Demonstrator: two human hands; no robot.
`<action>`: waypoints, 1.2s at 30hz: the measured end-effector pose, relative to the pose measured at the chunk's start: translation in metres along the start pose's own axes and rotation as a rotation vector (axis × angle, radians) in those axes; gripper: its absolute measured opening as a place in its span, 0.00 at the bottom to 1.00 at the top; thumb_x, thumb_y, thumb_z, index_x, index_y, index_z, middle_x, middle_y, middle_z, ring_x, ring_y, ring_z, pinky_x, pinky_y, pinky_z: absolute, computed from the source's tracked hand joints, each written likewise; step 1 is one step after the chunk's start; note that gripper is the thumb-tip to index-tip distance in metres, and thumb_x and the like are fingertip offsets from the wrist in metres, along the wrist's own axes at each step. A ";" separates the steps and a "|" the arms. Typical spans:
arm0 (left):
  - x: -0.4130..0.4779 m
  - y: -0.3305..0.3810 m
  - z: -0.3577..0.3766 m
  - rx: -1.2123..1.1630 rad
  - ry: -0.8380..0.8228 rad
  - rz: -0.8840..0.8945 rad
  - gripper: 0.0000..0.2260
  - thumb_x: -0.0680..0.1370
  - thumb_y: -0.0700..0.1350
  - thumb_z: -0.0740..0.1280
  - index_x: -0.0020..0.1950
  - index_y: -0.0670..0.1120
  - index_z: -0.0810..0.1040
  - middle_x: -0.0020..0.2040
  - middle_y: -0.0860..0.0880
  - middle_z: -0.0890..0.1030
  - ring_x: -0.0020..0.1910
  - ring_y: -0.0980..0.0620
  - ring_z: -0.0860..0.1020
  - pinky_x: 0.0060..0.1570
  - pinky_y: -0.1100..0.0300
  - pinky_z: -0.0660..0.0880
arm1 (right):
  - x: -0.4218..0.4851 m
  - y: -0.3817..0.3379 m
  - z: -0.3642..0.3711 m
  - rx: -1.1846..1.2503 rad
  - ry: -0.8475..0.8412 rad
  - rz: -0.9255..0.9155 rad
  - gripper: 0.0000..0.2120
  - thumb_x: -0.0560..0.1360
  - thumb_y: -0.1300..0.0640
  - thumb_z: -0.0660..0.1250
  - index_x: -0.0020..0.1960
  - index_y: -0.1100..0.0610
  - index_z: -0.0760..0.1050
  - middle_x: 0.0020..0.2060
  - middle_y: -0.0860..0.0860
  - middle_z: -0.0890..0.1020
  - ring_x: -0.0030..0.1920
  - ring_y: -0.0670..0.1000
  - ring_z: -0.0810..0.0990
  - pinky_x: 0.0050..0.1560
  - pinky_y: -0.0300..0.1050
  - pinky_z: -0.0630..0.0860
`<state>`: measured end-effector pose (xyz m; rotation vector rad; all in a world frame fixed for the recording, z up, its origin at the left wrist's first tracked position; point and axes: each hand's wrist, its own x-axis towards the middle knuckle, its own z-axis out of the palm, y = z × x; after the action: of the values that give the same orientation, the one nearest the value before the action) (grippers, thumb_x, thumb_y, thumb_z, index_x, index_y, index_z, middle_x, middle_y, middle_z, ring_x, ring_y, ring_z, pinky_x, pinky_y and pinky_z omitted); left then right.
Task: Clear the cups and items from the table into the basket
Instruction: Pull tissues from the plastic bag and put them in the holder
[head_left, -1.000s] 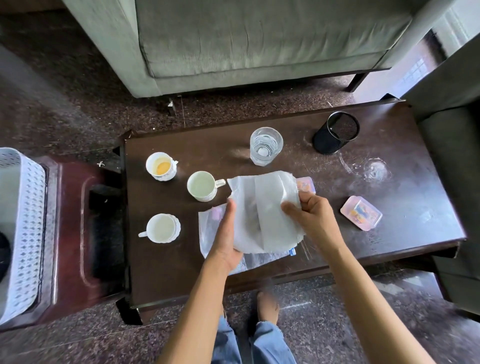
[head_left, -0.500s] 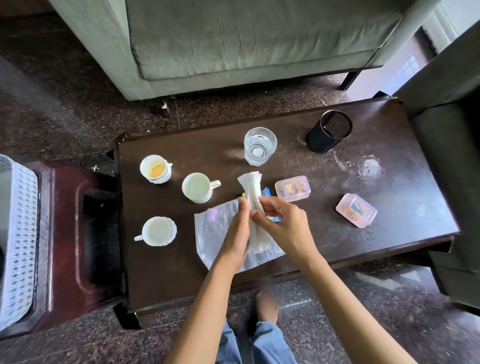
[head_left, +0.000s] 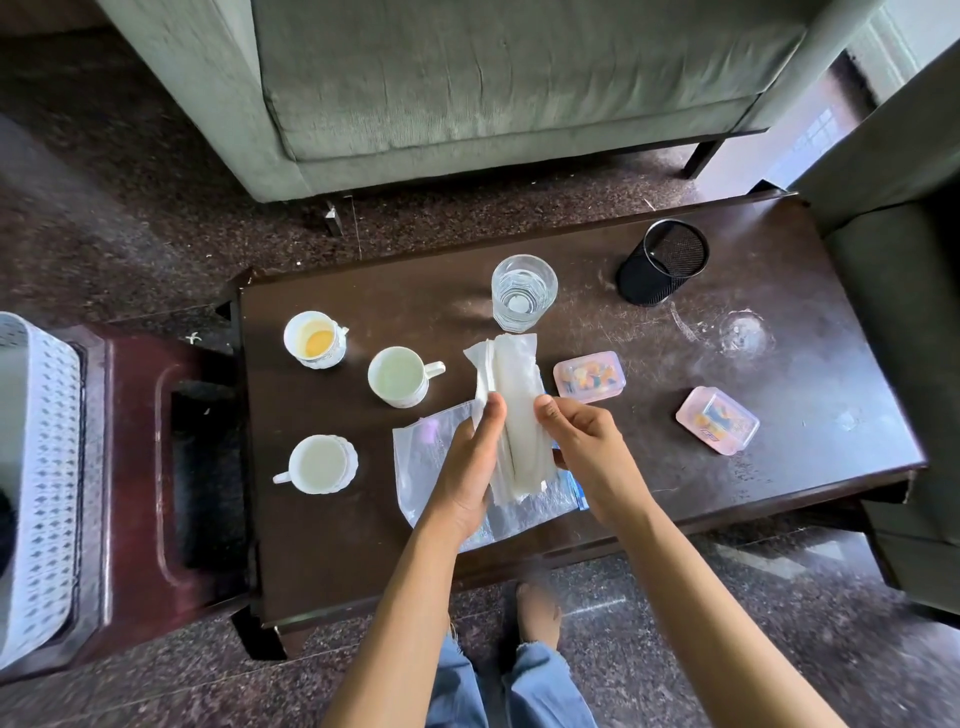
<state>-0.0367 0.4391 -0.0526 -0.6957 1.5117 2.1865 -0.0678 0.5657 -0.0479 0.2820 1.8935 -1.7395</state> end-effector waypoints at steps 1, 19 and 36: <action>-0.001 0.001 0.000 0.006 0.005 0.011 0.17 0.71 0.65 0.59 0.49 0.57 0.80 0.43 0.56 0.85 0.48 0.55 0.82 0.48 0.60 0.79 | 0.000 -0.001 0.000 0.038 -0.009 0.011 0.15 0.81 0.53 0.60 0.45 0.58 0.82 0.38 0.49 0.84 0.36 0.42 0.81 0.35 0.31 0.74; 0.007 0.003 -0.017 0.039 -0.036 0.038 0.14 0.68 0.58 0.71 0.53 0.62 0.79 0.50 0.52 0.84 0.55 0.51 0.81 0.55 0.53 0.79 | 0.006 -0.003 0.007 0.152 -0.035 0.017 0.17 0.72 0.53 0.68 0.56 0.62 0.81 0.51 0.58 0.85 0.48 0.54 0.84 0.46 0.45 0.81; 0.018 0.012 -0.033 -0.102 0.283 -0.009 0.18 0.72 0.50 0.71 0.61 0.47 0.77 0.55 0.46 0.83 0.56 0.46 0.80 0.59 0.42 0.75 | 0.012 -0.015 -0.011 0.427 0.220 0.164 0.07 0.75 0.56 0.68 0.42 0.58 0.83 0.36 0.51 0.85 0.35 0.50 0.81 0.37 0.45 0.79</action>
<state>-0.0520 0.4046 -0.0645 -1.0830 1.5304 2.2445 -0.0885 0.5715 -0.0414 0.7942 1.5671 -2.0510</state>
